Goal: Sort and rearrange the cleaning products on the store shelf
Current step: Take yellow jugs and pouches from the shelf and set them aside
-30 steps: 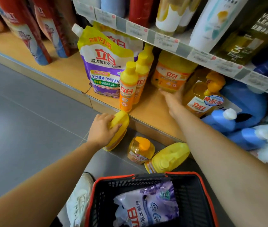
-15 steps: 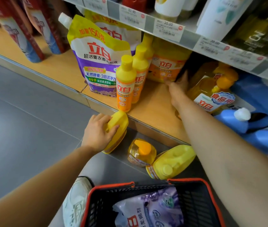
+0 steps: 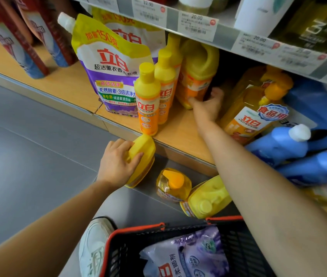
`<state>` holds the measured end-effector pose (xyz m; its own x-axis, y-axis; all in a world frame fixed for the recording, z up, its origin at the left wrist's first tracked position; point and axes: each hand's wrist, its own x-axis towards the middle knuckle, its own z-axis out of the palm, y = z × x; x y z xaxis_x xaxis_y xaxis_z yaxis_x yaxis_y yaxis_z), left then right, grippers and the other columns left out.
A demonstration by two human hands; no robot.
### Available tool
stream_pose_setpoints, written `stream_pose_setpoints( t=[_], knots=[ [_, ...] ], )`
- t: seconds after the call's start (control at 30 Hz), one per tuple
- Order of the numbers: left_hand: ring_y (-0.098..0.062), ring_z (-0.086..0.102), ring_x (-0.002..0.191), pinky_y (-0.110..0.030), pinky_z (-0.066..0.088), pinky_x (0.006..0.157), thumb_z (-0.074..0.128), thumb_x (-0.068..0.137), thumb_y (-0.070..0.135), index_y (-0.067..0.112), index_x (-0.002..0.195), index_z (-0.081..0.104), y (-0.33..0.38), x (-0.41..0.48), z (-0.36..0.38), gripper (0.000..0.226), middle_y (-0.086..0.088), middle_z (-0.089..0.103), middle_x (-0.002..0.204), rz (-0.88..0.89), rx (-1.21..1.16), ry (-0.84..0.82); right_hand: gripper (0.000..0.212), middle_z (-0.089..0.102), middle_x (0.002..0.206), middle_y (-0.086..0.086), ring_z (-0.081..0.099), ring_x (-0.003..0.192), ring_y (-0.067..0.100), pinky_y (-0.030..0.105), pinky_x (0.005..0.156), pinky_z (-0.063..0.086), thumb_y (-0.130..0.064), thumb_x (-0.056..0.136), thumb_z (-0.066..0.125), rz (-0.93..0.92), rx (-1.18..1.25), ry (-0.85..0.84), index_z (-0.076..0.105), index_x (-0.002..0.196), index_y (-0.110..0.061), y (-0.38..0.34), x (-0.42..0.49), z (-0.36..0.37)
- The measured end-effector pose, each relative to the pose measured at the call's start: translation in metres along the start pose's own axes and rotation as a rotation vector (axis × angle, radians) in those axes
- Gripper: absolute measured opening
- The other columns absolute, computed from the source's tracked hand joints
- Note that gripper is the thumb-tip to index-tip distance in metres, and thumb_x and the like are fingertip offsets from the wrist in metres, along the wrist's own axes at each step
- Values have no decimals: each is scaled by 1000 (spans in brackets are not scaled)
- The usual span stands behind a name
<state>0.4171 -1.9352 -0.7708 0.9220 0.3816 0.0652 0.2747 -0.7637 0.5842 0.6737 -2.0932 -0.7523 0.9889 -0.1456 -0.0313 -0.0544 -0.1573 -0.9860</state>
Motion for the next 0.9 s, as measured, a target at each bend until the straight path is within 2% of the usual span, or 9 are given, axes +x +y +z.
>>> stream_pose_setpoints(
  t=[0.1, 0.2, 0.27, 0.37, 0.53, 0.63, 0.73, 0.8, 0.9],
  knots=[
    [-19, 47, 98, -31, 38, 79, 59, 96, 48, 17, 119, 66, 0, 0, 1, 40, -3, 62, 108, -3, 5, 2, 106, 43, 152, 11, 43, 138, 23, 30, 108, 35, -7, 66, 89, -77, -15, -123, 29, 153, -15, -22, 4, 3],
    [-20, 48, 96, -32, 39, 78, 54, 95, 54, 16, 117, 67, -1, 0, 1, 46, -3, 62, 106, -3, 6, 4, 77, 65, 123, 8, 61, 110, 17, 25, 93, 46, -3, 64, 87, -129, -58, -150, 54, 133, -7, -33, 4, 3],
    [-19, 48, 95, -32, 39, 77, 52, 92, 56, 16, 116, 67, -1, 0, 1, 49, -3, 62, 105, -1, 3, 4, 67, 67, 112, 5, 64, 99, 14, 15, 83, 48, -3, 63, 89, -151, -49, -117, 60, 123, -3, -35, -4, -1],
    [-18, 46, 95, -31, 37, 77, 55, 95, 54, 16, 116, 66, -2, 1, 2, 45, -3, 62, 106, -3, -1, 9, 71, 68, 115, 5, 64, 99, 11, -3, 74, 41, -14, 64, 92, -167, -49, -49, 59, 126, -4, -33, -27, -8],
    [-16, 44, 94, -32, 37, 77, 58, 95, 50, 17, 117, 66, -3, 1, 4, 40, -3, 62, 107, -4, 9, 16, 78, 67, 120, 4, 59, 100, 3, -8, 75, 35, -21, 64, 92, -178, -104, 60, 56, 132, -9, -27, -79, -33],
    [-15, 44, 96, -31, 38, 78, 57, 96, 50, 17, 119, 65, -1, 1, 3, 41, -3, 62, 109, -18, 12, 11, 78, 65, 121, 2, 60, 106, 6, -3, 80, 41, -21, 65, 92, -173, -135, 14, 54, 131, -8, -28, -105, -56],
    [-15, 43, 97, -30, 37, 78, 56, 97, 51, 18, 123, 64, 1, 0, 2, 43, -3, 62, 112, -31, 22, 0, 88, 53, 138, 2, 52, 127, 15, 24, 101, 47, -33, 69, 90, -194, -221, -38, 45, 142, -15, -39, -126, -80],
    [-14, 43, 97, -30, 37, 79, 56, 97, 51, 18, 125, 64, 2, 0, 2, 44, -3, 62, 113, -36, 25, -3, 87, 46, 140, 1, 48, 130, 18, 27, 101, 47, -40, 71, 86, -290, -209, -45, 43, 144, -21, -54, -133, -92],
    [-14, 42, 97, -29, 37, 79, 55, 97, 51, 18, 126, 63, 3, -1, 2, 44, -3, 63, 113, -42, 32, -4, 67, 59, 125, 0, 57, 116, 20, 31, 94, 53, -39, 73, 81, -378, -255, -79, 57, 132, -19, -83, -126, -99]
  ],
)
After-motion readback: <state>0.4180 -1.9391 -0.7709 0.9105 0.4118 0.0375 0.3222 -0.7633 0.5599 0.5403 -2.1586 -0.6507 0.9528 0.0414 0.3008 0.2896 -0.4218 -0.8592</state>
